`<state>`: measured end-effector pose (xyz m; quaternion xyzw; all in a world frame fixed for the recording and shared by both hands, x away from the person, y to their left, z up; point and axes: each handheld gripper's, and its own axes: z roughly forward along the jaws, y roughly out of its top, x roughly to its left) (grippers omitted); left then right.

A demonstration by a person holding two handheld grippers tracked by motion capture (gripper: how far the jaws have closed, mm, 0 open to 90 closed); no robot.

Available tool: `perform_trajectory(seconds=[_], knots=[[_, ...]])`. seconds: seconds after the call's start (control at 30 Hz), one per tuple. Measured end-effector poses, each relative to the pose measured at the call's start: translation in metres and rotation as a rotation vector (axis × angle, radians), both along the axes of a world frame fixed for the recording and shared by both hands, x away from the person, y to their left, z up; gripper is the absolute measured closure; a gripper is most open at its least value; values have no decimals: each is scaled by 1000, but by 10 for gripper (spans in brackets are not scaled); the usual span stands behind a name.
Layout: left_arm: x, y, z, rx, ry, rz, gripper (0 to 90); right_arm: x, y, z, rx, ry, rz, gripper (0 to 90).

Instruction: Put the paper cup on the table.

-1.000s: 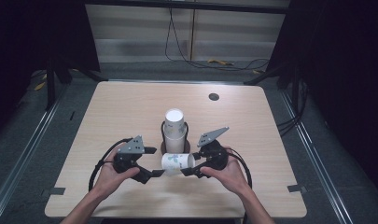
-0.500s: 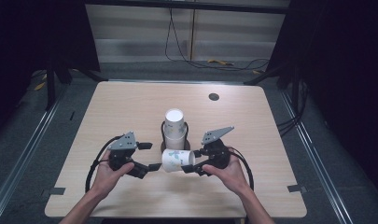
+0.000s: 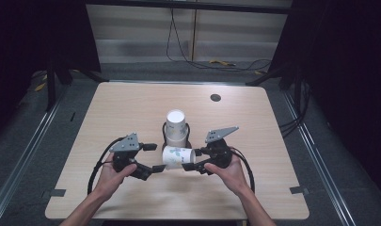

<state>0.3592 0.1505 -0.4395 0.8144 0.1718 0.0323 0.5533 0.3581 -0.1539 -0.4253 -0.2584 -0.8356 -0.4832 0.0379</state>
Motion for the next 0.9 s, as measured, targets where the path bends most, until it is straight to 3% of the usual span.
perform_trajectory(seconds=[0.1, 0.3, 0.57, 0.67, 0.9], knots=[[0, -1, 2, -21, 23, -24, 165, -1, 2, -2, 16, 14, -4, 367], [-2, -6, 4, -39, 13, -65, 158, -3, 3, -2, 54, 17, 11, 367], [-1, -8, 4, -67, 29, -60, 156, -6, -2, 2, 106, 9, 33, 368], [-3, -11, 5, -73, 19, -86, 162, -7, -2, 4, 124, 5, 41, 368], [-2, -15, 4, -82, 27, -89, 156, -7, -1, 6, 162, 2, 57, 368]])
